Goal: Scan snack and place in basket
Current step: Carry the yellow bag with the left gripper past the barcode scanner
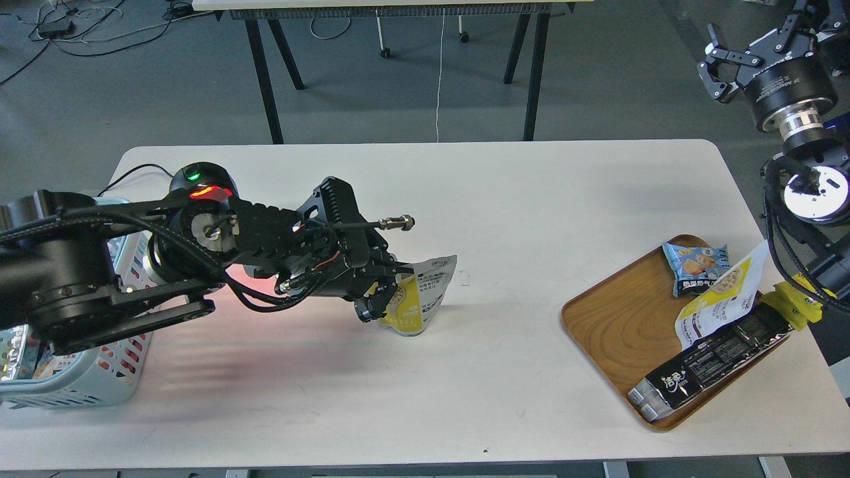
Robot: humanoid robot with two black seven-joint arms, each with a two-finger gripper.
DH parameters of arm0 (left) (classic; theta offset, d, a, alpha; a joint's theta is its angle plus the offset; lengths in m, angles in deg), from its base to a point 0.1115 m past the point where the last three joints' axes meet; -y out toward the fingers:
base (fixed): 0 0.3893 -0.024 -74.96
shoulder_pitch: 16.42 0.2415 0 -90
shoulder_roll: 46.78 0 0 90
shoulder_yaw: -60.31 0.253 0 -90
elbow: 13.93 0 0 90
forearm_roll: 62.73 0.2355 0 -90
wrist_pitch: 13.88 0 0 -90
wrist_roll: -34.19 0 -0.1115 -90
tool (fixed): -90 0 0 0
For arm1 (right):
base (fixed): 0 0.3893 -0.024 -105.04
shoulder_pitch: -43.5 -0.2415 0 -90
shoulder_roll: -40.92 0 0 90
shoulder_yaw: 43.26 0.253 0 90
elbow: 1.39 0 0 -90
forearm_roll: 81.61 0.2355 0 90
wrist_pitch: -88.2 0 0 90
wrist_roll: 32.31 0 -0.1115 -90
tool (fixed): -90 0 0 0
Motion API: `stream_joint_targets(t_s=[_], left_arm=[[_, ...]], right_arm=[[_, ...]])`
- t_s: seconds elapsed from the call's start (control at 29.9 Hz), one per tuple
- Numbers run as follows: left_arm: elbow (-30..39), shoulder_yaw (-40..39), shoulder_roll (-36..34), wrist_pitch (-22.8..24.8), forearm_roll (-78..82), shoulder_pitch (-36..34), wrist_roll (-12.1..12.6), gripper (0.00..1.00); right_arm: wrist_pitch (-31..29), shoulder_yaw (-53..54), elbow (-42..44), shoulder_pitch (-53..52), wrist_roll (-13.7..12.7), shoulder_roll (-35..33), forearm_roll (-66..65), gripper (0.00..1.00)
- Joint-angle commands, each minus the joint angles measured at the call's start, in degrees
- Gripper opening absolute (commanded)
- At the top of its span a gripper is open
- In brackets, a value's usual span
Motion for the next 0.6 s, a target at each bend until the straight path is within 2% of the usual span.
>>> stream_joint_targets(t_s=[0.0, 0.2, 0.33, 0.4, 0.57], left_arm=[[1.3, -1.9, -4.2, 0.0, 0.0, 0.5, -2.8, 0.0], [1.6, -6.3, -11.4, 0.0, 0.0, 0.5, -5.3, 0.0], [1.6, -6.8, -17.0, 0.0, 0.0, 0.5, -11.1, 0.0], [1.6, -6.6, -19.7, 0.0, 0.0, 0.5, -12.9, 0.0], [1.4, -6.0, -23.9, 0.0, 0.0, 0.7, -13.5, 0.0]], right_arm=[[-0.1, 0.0, 0.2, 0.1, 0.0, -0.2, -0.2, 0.99], [-0.9, 0.0, 0.2, 0.3, 0.0, -1.0, -0.3, 0.99], [-0.9, 0.0, 0.2, 0.3, 0.0, -1.0, -0.3, 0.99], [-0.9, 0.0, 0.2, 0.3, 0.0, -1.0, -0.3, 0.99], [-0.9, -0.1, 0.2, 0.4, 0.0, -1.2, -0.3, 0.99]])
